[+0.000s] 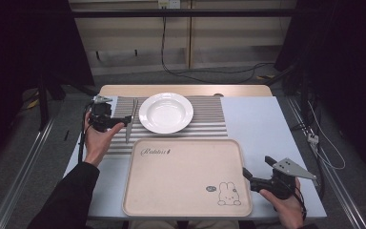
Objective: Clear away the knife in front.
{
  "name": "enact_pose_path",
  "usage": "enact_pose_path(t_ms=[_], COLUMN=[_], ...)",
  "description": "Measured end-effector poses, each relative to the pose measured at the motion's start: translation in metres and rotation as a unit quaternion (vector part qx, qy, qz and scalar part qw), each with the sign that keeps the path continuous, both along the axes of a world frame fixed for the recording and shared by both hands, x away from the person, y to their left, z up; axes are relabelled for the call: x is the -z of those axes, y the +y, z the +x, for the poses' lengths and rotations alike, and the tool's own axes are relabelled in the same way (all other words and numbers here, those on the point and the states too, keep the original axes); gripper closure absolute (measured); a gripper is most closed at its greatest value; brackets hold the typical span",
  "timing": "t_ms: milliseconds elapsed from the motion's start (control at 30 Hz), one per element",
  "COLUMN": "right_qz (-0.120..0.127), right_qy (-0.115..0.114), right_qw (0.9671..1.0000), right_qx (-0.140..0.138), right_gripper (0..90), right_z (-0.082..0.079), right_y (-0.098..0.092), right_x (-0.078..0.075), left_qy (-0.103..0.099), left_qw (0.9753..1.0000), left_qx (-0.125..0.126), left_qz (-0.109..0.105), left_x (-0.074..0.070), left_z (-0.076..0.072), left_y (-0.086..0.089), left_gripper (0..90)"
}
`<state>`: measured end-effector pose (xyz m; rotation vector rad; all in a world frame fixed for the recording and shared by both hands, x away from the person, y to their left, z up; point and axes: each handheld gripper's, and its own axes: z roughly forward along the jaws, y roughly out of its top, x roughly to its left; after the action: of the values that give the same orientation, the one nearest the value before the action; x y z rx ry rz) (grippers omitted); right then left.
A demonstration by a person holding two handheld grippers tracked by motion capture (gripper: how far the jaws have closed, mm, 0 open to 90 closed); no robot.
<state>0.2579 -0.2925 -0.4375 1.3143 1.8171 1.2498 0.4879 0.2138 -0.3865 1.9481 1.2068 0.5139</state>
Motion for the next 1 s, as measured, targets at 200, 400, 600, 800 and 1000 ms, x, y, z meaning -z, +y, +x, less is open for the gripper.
enact_pose_path(t_ms=[200, 400, 600, 800, 1000], right_qz=[-0.003, -0.003, -0.003, -0.006, -0.003], right_qy=[0.001, 0.002, 0.002, 0.002, 0.004], right_qw=[1.0000, 1.0000, 1.0000, 1.0000, 1.0000], right_qx=[-0.003, 0.000, 0.000, -0.002, -0.001], right_gripper=[6.1, 6.2, 6.2, 6.3, 6.6], right_z=[0.001, 0.001, 0.001, 0.001, 0.001], right_y=[0.002, 0.000, 0.000, 0.000, 0.000], right_x=[0.000, 0.001, 0.001, 0.001, 0.001], left_qy=[-0.005, 0.005, 0.020, 0.042, 0.046], left_qw=[0.9998, 0.9996, 0.9992, 0.9983, 0.9980], left_qx=[-0.013, -0.023, -0.020, -0.017, -0.028], left_qz=[0.011, 0.017, 0.030, 0.036, 0.033], left_x=[-0.002, 0.003, 0.006, 0.012, 0.020], left_z=[0.019, 0.039, 0.054, 0.064, 0.070], left_y=[-0.001, -0.001, -0.007, -0.014, -0.013], left_gripper=[11.8, 11.9, 13.8, 18.7, 25.8])
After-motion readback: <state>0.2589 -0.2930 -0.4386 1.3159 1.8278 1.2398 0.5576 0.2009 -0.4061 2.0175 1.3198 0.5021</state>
